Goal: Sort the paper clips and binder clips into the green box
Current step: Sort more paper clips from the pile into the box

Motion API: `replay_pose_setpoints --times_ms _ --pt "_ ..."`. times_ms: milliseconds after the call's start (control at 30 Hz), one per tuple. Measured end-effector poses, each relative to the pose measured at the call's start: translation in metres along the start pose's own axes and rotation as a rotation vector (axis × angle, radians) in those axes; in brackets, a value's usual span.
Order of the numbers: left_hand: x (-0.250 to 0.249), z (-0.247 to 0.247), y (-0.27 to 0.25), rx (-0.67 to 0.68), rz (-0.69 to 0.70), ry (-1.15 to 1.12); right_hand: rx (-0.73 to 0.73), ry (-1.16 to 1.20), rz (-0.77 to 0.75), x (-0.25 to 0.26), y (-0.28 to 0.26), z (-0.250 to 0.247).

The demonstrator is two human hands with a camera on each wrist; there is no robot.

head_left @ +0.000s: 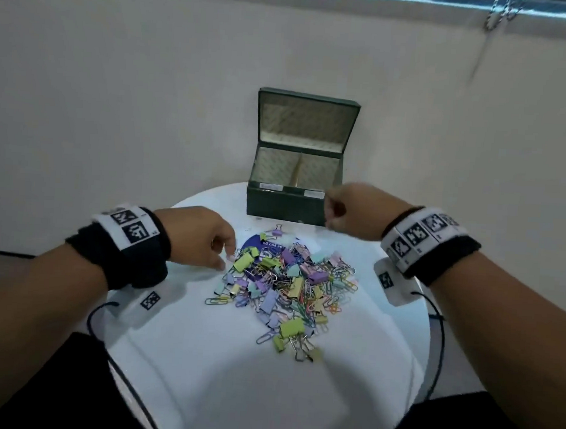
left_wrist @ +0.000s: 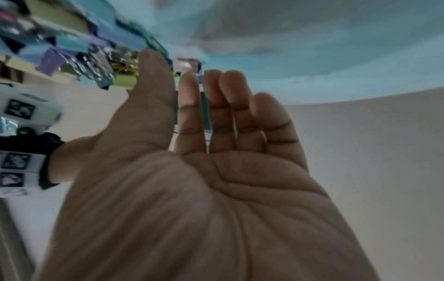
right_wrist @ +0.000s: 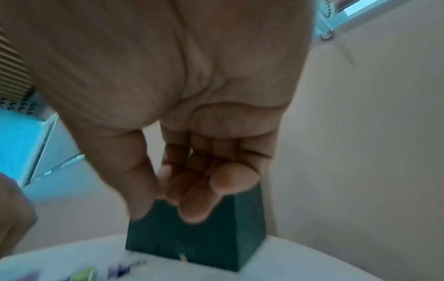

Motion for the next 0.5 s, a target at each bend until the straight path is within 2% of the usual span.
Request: replay_pose_setpoints --times_ms 100,167,300,500 --pt "0.002 0.015 -0.002 -0.004 -0.034 -0.048 0.203 -0.062 0.106 -0.014 -0.033 0.025" --pt "0.000 0.018 -0.002 -0.032 -0.046 -0.048 0.247 -0.045 0.147 -0.021 -0.047 0.038" --pt "-0.003 0.019 0.001 -0.128 -0.111 0.036 0.167 0.030 0.146 -0.022 -0.055 0.051" --pt "-0.010 0.019 -0.007 -0.133 -0.144 0.032 0.127 0.059 0.166 -0.022 -0.054 0.060"
Point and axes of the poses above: each hand's wrist, its own y-axis towards the middle knuckle, its own z-axis out of the palm, x = y × z, the point moved 2 cm from there along y, towards the middle knuckle, and after that the axes turned 8 degrees about -z, right-handed, at the moved point
